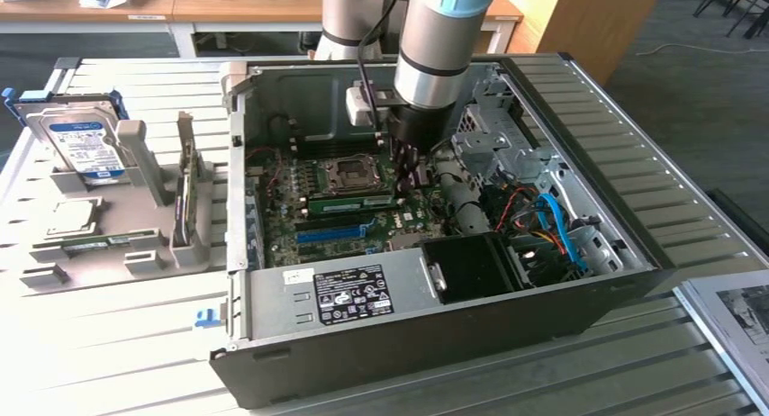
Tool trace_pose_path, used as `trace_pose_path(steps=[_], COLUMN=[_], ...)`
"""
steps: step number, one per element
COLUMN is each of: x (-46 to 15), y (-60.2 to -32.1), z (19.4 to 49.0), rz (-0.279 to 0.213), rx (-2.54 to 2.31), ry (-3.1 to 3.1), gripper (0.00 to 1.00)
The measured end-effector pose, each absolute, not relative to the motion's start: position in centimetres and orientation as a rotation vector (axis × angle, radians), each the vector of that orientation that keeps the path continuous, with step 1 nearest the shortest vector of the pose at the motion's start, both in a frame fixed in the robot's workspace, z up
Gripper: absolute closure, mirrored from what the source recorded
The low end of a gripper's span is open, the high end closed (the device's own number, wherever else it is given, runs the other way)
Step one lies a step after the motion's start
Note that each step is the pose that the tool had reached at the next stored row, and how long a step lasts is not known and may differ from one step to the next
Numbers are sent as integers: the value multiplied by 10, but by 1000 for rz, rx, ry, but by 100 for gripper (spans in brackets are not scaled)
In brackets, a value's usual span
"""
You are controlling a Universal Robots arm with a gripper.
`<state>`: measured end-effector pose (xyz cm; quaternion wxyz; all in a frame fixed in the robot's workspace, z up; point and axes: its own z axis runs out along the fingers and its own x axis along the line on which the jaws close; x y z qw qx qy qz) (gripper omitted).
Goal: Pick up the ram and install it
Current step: 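Press down the ram until it locks into place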
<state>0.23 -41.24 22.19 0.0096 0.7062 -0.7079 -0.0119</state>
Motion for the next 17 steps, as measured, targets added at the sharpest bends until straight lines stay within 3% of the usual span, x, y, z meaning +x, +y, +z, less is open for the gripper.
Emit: trace_pose_path(steps=[17], x=[2], y=[-412], z=[233], rz=[-47], rx=[2201], ry=[-2206], gripper=[90])
